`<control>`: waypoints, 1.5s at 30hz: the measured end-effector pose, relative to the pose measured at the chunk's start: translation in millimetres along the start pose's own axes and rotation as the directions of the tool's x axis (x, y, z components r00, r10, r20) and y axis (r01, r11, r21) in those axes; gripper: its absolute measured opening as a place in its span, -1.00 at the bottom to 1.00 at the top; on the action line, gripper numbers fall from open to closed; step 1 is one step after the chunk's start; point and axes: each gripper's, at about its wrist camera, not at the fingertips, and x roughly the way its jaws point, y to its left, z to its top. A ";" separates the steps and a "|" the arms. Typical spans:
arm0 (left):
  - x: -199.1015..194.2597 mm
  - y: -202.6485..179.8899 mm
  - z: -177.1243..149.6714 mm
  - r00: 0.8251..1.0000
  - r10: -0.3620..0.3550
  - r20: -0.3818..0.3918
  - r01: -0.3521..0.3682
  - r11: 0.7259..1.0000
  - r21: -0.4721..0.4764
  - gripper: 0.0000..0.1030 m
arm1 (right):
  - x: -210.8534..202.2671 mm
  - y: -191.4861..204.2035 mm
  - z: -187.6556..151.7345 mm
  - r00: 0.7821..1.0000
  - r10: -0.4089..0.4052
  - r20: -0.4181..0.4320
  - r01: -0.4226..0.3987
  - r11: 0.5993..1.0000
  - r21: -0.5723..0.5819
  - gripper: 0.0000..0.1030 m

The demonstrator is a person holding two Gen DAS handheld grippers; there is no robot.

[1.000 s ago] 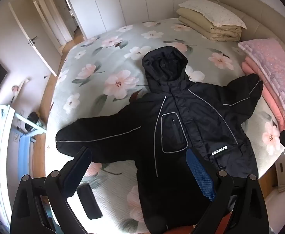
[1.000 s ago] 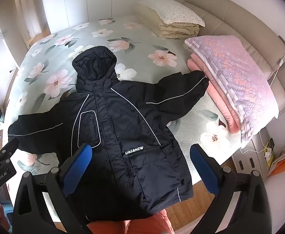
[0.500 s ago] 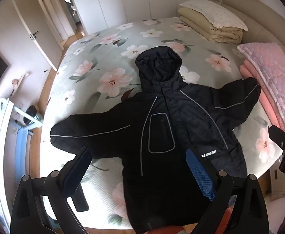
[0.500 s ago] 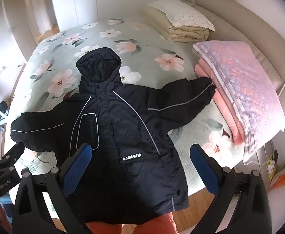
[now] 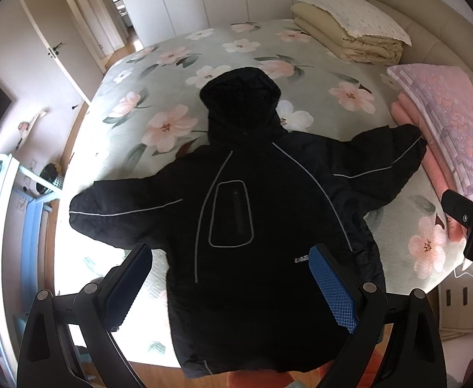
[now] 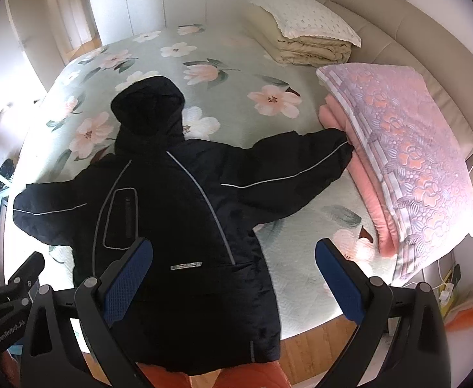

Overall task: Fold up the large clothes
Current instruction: 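Move both grippers over the black jacket toward its sleeve cuffs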

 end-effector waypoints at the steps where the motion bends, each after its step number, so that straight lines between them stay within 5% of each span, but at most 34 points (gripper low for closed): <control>1: 0.0 -3.7 -0.9 1.000 0.000 -0.003 0.000 1.000 0.001 0.90 | 2.3 -4.4 1.1 1.000 0.001 -0.005 -0.001 1.000 0.000 0.96; 27: 18.7 -116.4 -1.3 0.998 0.008 -0.067 -0.007 1.000 0.015 0.90 | 44.5 -114.4 10.1 0.999 0.001 -0.054 -0.003 1.000 -0.023 0.96; 45: 30.4 -127.9 8.2 0.993 0.045 -0.109 -0.041 0.999 0.035 0.90 | 71.6 -129.1 19.9 0.994 0.045 -0.100 -0.046 0.999 -0.008 0.96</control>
